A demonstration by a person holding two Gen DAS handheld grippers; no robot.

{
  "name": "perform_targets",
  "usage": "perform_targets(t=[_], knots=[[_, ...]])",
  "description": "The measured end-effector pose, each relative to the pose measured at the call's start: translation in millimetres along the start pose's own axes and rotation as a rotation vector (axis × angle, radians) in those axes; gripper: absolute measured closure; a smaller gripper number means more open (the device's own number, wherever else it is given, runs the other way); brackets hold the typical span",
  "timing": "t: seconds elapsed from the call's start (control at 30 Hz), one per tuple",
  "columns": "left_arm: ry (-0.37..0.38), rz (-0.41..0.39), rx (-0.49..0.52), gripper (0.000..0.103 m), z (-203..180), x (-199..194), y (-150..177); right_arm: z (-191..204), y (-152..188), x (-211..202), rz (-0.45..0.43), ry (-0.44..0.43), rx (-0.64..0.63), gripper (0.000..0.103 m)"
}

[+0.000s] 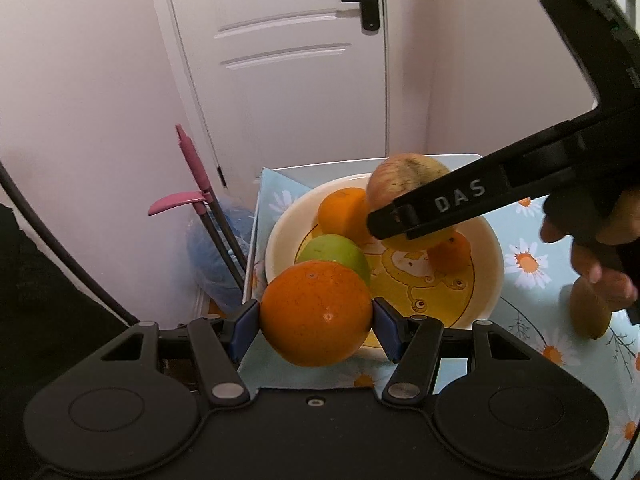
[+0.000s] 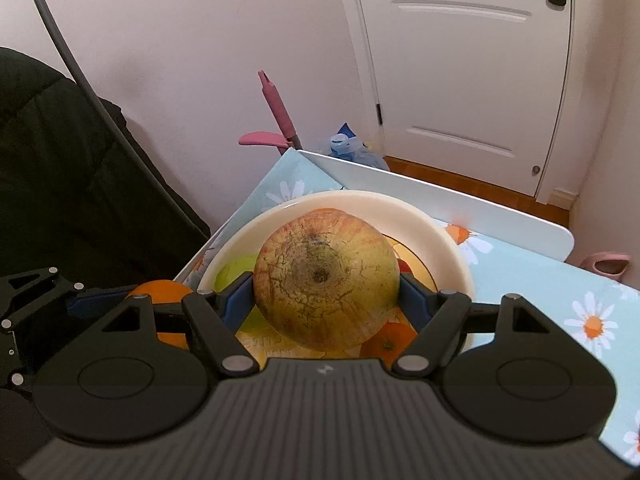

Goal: Organize fruits
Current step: 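Carry both fruits to the white bowl and release them inside with both tools, then move both tools back over the kiwi and the mandarin on the table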

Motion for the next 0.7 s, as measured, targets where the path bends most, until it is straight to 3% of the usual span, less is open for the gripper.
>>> perform_targets(t=[0.13,0.23,0.7], knots=[[0.020,0.006,0.012,0.038,-2.0,3.3,0.0,-2.5,1.7,4.9,0.004,-0.001,0.015,0.011],[0.029,0.010,0.014,0.038,-4.3,5.3,-0.6,-8.1,-1.0,-4.2,-0.052,-0.017,0.042,0.000],[0.017,0.012,0.007,0.038,-20.8,9.6,-2.3,-47.4,2.7,-47.4,-0.070,0.034,0.101,0.000]])
Point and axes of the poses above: each gripper's, at about its wrist camera, not at the fingertips, and x roughly the way its jaws point, z to its left, y to its underside, the point moved 2 cm from there along x, roughly the way its jaws point, and after that the axes turned 8 degrees about y, right-handed, at the moved point
